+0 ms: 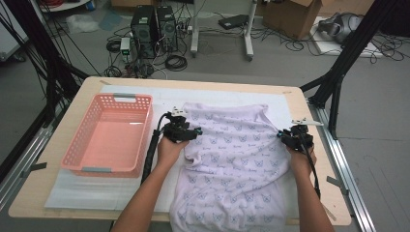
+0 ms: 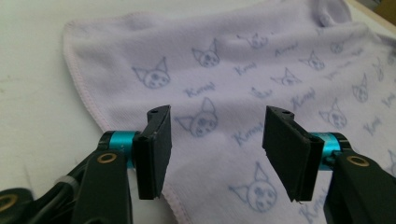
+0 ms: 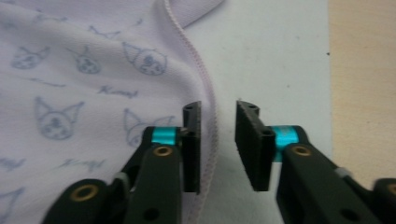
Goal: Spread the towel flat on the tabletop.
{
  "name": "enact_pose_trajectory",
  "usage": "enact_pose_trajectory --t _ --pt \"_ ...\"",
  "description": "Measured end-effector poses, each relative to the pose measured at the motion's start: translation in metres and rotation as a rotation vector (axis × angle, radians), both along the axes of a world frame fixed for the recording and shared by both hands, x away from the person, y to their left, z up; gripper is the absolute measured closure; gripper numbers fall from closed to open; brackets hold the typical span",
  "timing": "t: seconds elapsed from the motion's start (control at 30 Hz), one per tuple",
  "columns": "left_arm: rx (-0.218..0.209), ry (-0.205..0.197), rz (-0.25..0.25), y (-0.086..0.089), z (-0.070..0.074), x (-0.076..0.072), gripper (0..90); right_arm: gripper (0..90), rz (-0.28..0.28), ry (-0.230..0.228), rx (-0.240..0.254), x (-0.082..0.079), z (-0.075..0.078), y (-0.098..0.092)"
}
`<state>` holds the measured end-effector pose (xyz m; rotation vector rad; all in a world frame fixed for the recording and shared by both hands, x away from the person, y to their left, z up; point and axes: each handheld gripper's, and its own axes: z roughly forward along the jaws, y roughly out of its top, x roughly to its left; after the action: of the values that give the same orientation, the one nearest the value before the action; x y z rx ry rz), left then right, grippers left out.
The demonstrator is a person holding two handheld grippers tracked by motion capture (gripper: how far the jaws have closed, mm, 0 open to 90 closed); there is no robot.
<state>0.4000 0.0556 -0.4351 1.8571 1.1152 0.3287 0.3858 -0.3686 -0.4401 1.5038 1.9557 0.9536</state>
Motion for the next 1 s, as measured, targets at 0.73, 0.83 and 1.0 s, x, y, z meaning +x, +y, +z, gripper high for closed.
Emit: enact_pose_trajectory --t 0.73,0.83,1.0 --pt "0.209 -0.065 -0.089 -0.019 -0.016 -0.037 39.7 51.5 0.244 -0.066 0.094 -0.090 0.013 0.002" --pt "0.200 -0.075 -0.096 -0.016 -0.014 -0.035 71.2 50.5 0.239 -0.064 0.116 -0.094 0.011 -0.001" --pt "0.154 -0.095 0.027 -0.005 -0.010 -0.017 87.7 49.9 0.240 -0.050 0.133 -0.094 0.006 0.002"
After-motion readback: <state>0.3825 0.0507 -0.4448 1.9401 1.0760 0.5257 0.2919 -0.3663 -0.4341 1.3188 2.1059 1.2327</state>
